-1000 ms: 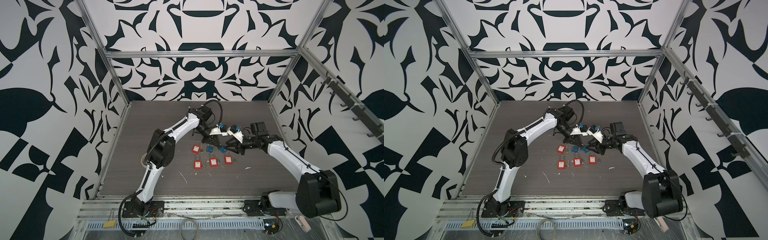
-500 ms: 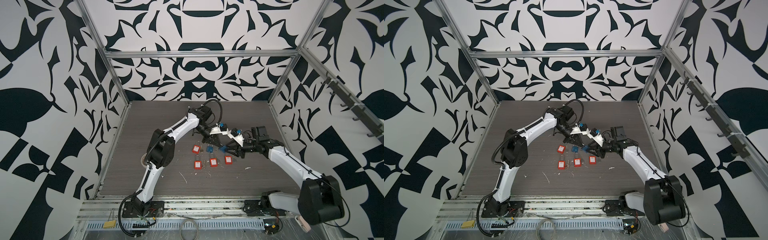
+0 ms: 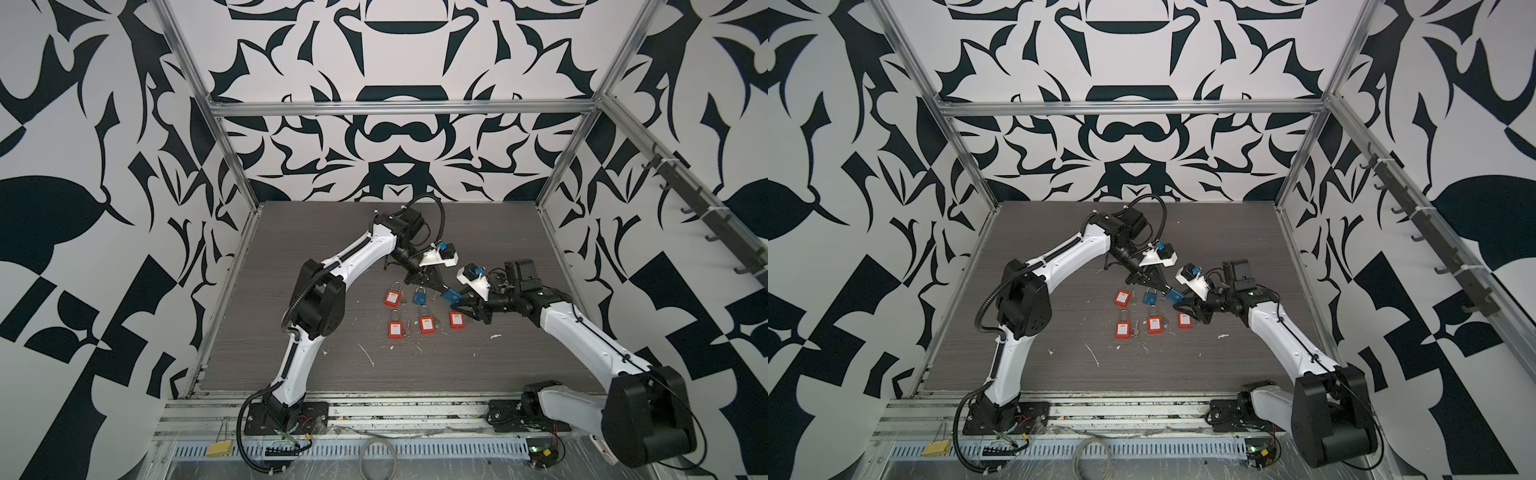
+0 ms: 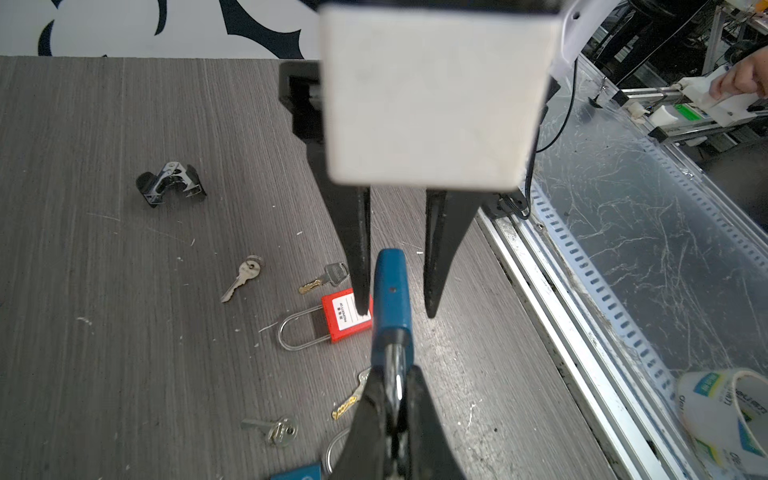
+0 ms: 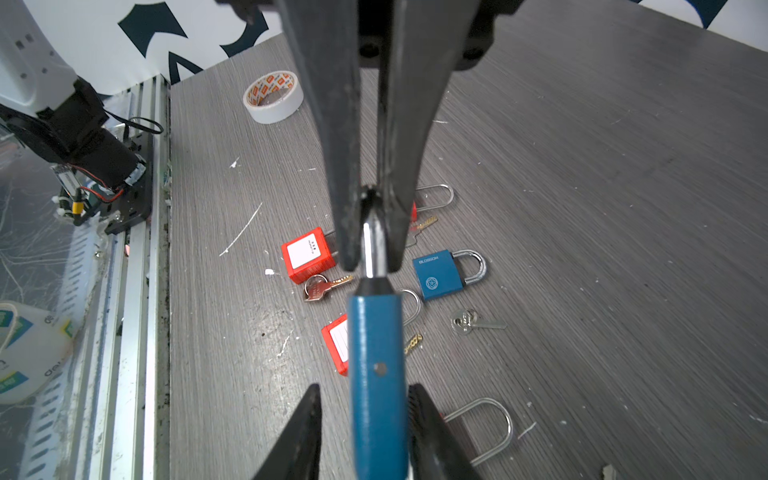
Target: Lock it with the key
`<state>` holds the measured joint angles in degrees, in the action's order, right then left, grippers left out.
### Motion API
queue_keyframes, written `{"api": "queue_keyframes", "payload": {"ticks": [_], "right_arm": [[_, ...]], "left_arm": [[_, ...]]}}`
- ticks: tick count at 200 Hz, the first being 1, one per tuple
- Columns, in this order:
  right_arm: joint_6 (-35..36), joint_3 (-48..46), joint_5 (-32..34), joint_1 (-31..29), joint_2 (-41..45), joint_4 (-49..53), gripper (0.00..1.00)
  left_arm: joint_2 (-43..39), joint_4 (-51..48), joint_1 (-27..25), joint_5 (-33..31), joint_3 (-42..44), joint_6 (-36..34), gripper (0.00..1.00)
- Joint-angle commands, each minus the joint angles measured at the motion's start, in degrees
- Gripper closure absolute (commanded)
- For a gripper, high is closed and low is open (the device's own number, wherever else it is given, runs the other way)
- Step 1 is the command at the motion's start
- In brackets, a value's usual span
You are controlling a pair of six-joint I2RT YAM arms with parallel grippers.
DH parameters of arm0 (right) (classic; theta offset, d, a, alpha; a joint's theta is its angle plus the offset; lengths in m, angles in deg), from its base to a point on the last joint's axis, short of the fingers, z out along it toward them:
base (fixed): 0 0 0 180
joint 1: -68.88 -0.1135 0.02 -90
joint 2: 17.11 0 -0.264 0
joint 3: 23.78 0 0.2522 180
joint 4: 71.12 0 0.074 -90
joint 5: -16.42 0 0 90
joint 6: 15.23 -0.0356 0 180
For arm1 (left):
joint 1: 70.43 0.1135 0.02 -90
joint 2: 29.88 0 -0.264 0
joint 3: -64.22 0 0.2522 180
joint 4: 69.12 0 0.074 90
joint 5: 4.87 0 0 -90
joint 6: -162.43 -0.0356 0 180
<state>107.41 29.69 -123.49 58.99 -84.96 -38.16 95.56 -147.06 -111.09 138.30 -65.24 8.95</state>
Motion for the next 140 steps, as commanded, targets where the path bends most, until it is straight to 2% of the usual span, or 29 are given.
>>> {"api": "queue_keyframes", "payload": {"ticks": [1,46,82,106,116,126,140], "right_arm": [[-1.7,3.3,-2.2,0.0,-0.8,-2.0,0.65],[-4.1,3.4,-3.0,0.0,-1.7,-4.8,0.70],[-5.8,2.7,-3.5,0.0,-1.3,-6.7,0.88],[-6.7,2.3,-3.4,0.0,-0.2,-7.2,0.93],[-7.5,2.3,-3.2,0.0,0.3,-7.1,0.95],[-8.7,2.4,-2.8,0.0,0.7,-6.9,0.96],[-11.9,2.8,-2.0,-0.1,1.0,-6.5,0.96]], "left_arm": [[-1.8,-4.0,-0.6,3.0,-1.5,-2.0,1.00],[-1.6,-4.1,-0.8,3.1,-1.9,-2.0,1.00],[-1.1,-4.4,-0.9,3.3,-2.3,-2.0,1.00],[-1.0,-4.3,-0.9,3.2,-2.4,-1.9,1.00],[-1.1,-2.8,-0.6,3.2,-2.4,0.7,0.89],[-1.4,-0.3,0.5,4.6,-2.4,4.5,0.70],[-3.0,5.7,3.0,6.7,-0.6,10.9,0.55]]}}
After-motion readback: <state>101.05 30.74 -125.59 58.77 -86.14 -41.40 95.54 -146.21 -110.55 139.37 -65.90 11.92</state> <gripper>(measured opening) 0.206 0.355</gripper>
